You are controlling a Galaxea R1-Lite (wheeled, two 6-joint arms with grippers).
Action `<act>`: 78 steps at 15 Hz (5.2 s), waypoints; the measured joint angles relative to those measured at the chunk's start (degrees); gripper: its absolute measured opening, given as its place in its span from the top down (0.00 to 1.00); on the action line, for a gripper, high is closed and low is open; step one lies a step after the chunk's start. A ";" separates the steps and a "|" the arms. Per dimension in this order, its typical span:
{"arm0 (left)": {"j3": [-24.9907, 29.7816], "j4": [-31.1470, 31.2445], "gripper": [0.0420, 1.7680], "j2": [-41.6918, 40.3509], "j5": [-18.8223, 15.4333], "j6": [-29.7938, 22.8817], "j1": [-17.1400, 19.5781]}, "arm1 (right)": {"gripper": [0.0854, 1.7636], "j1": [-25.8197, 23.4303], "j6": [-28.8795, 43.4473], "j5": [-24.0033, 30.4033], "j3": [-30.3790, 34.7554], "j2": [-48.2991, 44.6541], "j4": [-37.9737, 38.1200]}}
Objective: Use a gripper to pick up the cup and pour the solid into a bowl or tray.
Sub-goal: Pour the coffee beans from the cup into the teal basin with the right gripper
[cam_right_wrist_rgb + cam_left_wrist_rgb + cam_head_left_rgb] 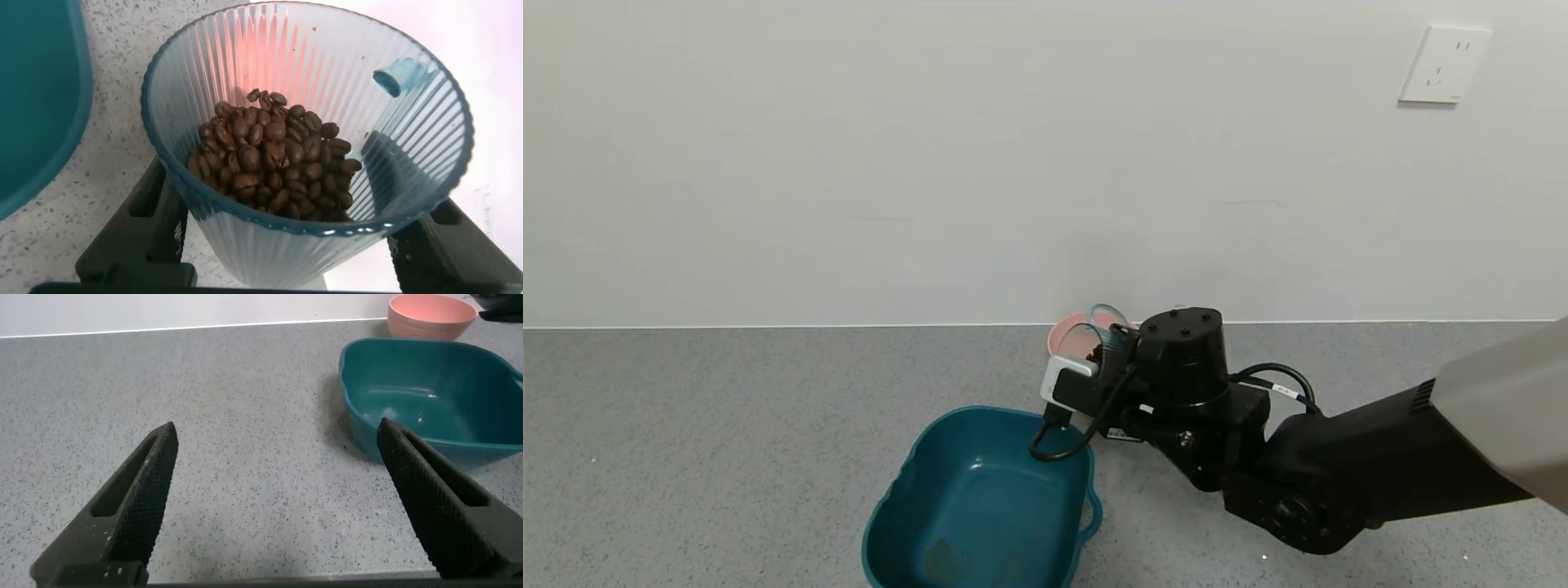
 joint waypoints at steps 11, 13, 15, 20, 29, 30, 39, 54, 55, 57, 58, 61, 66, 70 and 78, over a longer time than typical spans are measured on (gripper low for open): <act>0.00 0.00 0.01 0.00 0.00 0.00 -0.02 | 0.23 1.55 -15.96 -0.11 -0.50 0.83 -0.66; 0.00 0.00 0.01 0.00 0.00 0.00 0.00 | 0.23 1.61 -18.42 -0.15 -0.44 0.88 -0.59; 0.00 0.00 0.01 0.00 0.00 0.00 0.00 | 0.23 1.94 -20.43 -0.11 -0.39 1.01 -0.59; 0.00 0.00 0.01 0.00 0.00 0.00 0.00 | 0.23 2.35 -25.75 -0.04 0.11 1.24 -0.41; 0.00 0.00 0.01 0.00 0.00 0.00 0.00 | 0.23 2.85 -33.91 -0.11 0.29 1.38 -0.02; 0.00 0.00 0.01 0.00 0.00 0.00 0.00 | 0.23 2.85 -34.40 -0.11 0.29 1.38 0.02; 0.00 0.00 0.01 0.00 -0.02 0.00 0.00 | 0.23 3.25 -38.49 -0.12 0.49 1.38 -0.13; 0.00 0.02 0.01 0.00 0.00 0.00 0.00 | 0.23 4.30 -45.26 -0.22 2.01 0.66 -0.50; 0.00 0.02 0.01 0.00 0.00 0.00 0.00 | 0.23 4.39 -45.51 -0.72 1.97 0.63 -0.52; 0.00 0.00 0.01 0.00 0.00 0.00 0.00 | 0.23 4.61 -45.63 -1.39 1.79 0.63 -0.61; 0.00 0.02 0.01 0.00 0.00 0.00 0.00 | 0.23 4.75 -45.65 -1.49 1.76 0.63 -0.61; 0.00 0.00 0.01 0.00 0.00 0.00 0.00 | 0.23 5.16 -45.62 -1.57 1.76 0.63 -0.57; 0.00 -0.01 0.01 0.00 0.00 0.00 0.00 | 0.23 5.33 -46.09 -1.71 1.62 0.66 -0.50; 0.00 0.00 0.01 0.00 0.00 0.00 0.02 | 0.23 5.63 -46.42 -1.71 1.62 0.71 -0.55; 0.00 0.00 0.01 0.00 0.00 0.00 0.00 | 0.23 5.63 -46.12 -1.66 1.54 0.72 -0.63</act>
